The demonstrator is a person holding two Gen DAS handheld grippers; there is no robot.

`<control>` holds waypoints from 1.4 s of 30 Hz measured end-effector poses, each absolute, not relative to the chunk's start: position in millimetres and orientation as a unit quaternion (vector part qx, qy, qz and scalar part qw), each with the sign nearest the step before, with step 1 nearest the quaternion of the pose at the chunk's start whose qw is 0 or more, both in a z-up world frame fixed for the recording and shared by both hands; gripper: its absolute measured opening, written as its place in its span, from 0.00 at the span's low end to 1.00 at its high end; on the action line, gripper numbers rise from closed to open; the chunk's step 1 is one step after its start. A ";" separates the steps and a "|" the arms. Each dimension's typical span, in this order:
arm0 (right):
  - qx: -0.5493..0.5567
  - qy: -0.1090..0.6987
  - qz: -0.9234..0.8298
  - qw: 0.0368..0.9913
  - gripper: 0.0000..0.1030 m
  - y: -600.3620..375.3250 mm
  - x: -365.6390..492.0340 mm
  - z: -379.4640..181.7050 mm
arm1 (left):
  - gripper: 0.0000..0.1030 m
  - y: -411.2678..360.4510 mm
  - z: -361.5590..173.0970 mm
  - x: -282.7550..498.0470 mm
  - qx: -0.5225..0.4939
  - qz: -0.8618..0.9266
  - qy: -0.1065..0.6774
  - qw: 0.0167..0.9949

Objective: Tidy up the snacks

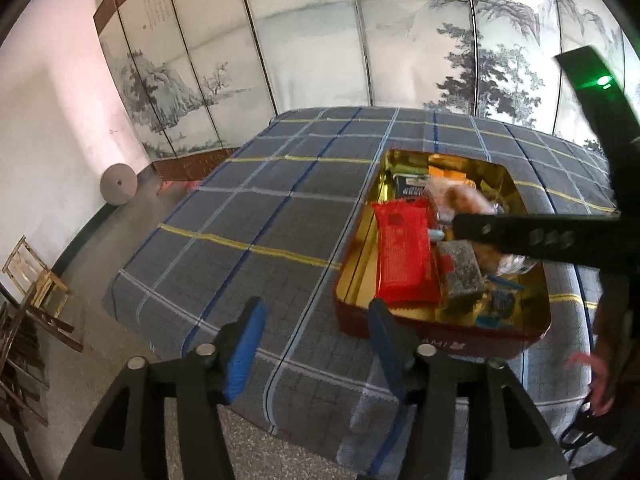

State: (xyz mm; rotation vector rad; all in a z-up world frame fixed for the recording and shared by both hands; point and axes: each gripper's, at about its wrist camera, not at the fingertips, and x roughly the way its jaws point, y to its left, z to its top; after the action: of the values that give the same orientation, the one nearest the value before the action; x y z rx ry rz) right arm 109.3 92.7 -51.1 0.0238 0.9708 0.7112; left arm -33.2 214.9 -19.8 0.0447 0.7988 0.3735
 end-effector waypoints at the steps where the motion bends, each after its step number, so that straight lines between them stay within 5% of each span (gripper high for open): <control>1: 0.009 0.458 0.334 0.824 0.36 95.9 110.1 -52.7 | 0.54 214.2 -18.8 -32.0 0.023 0.179 0.384 0.905; 16: -0.015 0.443 0.323 0.836 0.43 108.4 114.1 -58.3 | 0.54 212.8 -18.8 -20.6 0.000 0.151 0.377 0.914; 26: 0.001 0.353 0.329 0.876 0.60 65.5 70.4 -20.4 | 0.54 211.8 -16.1 -23.8 -0.008 0.143 0.364 0.920; 34: -0.013 0.295 0.326 0.898 0.61 22.9 23.5 6.4 | 0.54 195.9 18.3 -48.6 -0.015 0.132 0.300 0.945; 37: -0.007 0.280 0.321 0.905 0.61 6.7 10.5 17.9 | 0.63 186.6 37.7 -61.1 -0.010 0.138 0.268 0.953; 39: 0.000 0.272 0.319 0.908 0.62 -3.9 2.9 26.6 | 0.77 179.7 53.7 -71.3 -0.010 0.137 0.249 0.959; 42: 0.004 0.252 0.318 0.914 0.62 -15.3 -10.8 41.0 | 0.78 167.5 82.4 -91.7 -0.005 0.141 0.201 0.969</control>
State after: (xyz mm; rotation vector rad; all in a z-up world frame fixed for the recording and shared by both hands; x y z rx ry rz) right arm -10.8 -15.3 41.0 0.0083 0.5189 0.6549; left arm -91.7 167.5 82.4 -0.0097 0.4064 0.2844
